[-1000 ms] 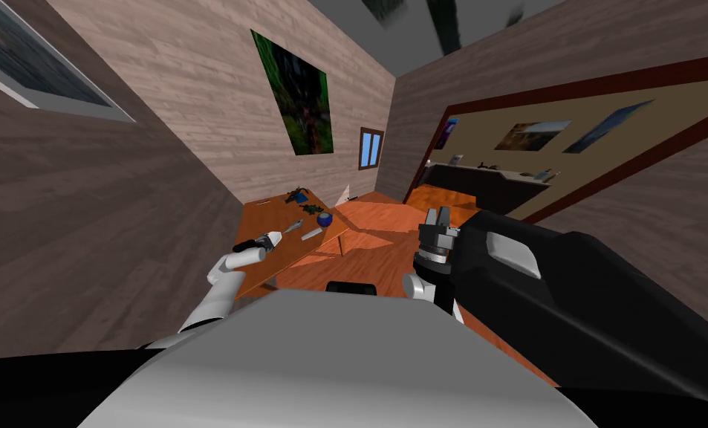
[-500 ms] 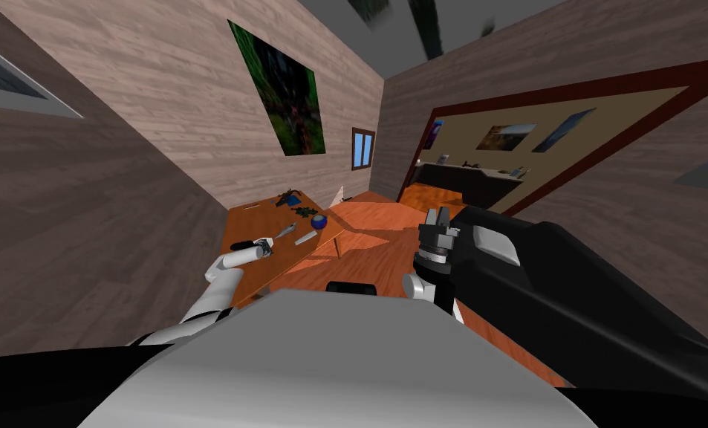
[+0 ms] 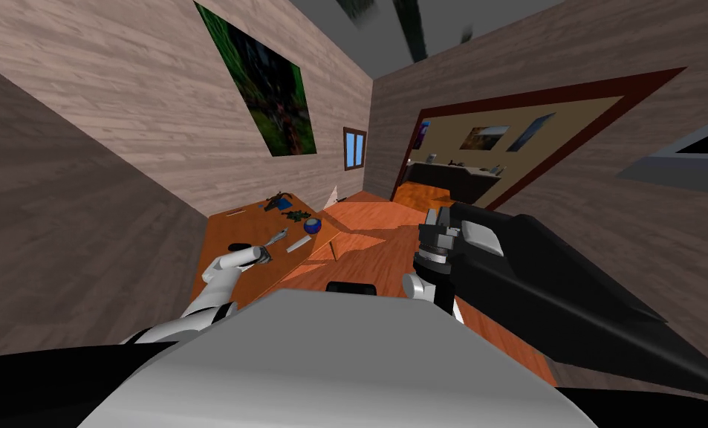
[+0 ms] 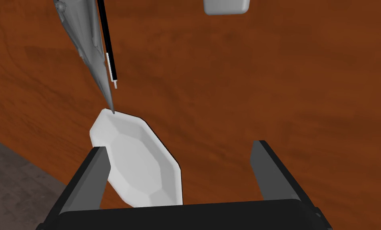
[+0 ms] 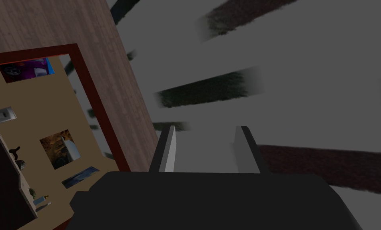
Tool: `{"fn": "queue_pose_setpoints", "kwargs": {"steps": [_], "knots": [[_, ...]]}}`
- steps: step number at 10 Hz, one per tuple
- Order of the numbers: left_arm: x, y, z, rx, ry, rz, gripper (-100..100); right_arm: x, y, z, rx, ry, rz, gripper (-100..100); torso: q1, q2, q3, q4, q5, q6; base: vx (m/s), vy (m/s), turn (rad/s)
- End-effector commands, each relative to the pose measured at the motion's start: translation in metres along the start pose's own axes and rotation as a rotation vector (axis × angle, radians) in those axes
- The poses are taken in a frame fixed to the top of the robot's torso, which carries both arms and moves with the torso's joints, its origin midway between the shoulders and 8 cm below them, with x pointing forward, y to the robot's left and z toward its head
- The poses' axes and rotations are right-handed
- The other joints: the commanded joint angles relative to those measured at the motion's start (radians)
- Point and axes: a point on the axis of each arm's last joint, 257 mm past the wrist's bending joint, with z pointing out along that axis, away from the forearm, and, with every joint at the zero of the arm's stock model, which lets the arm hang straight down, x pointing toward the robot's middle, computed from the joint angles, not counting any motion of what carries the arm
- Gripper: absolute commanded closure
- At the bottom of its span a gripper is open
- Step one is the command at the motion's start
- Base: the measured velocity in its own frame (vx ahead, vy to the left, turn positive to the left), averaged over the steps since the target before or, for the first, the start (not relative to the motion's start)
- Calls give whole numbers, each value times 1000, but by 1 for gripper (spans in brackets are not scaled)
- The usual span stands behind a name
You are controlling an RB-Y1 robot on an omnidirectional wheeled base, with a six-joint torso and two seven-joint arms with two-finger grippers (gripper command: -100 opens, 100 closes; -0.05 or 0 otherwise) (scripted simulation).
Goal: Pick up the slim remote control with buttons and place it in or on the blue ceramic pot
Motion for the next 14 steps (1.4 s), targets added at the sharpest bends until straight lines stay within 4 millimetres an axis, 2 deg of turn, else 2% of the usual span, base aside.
{"fn": "queue_pose_setpoints", "kwargs": {"steps": [1,4,5,6,7,8,9,11,12,14], "knots": [[-3,6,3,-20,-8,-7,-100,0,0,0,0,0,0,0,0,0,0,0,0,0,28,12,14],[-17,33,8,-141,-38,-70,-100,0,0,0,0,0,0,0,0,0,0,0,0,0,68,15,-147],[-19,36,9,-148,-41,-72,-100,0,0,0,0,0,0,0,0,-1,0,0,0,1,70,20,-99],[-23,48,9,-203,-51,-99,-100,0,0,0,0,0,0,0,0,0,0,0,0,0,93,25,-175],[-25,51,9,-209,-55,-102,-100,0,0,0,0,0,0,0,1,-2,-1,0,0,1,86,27,-88],[-28,64,9,-263,-64,-128,-100,0,0,0,0,0,0,0,1,-1,-1,0,0,0,97,20,-136],[-29,66,9,-267,-67,-130,-100,0,0,0,0,0,0,0,0,-2,-1,0,0,0,80,18,-73],[-36,94,6,-368,-86,-179,-100,0,0,0,0,0,0,0,-1,-2,-1,0,0,0,109,20,-148],[-37,95,6,-374,-87,-179,-100,0,0,0,0,0,0,0,1,-4,-2,-1,0,0,107,43,-84],[-41,122,1,-463,-102,-218,-100,0,0,0,0,0,0,0,0,-3,-2,-1,0,0,115,31,-143]]}}
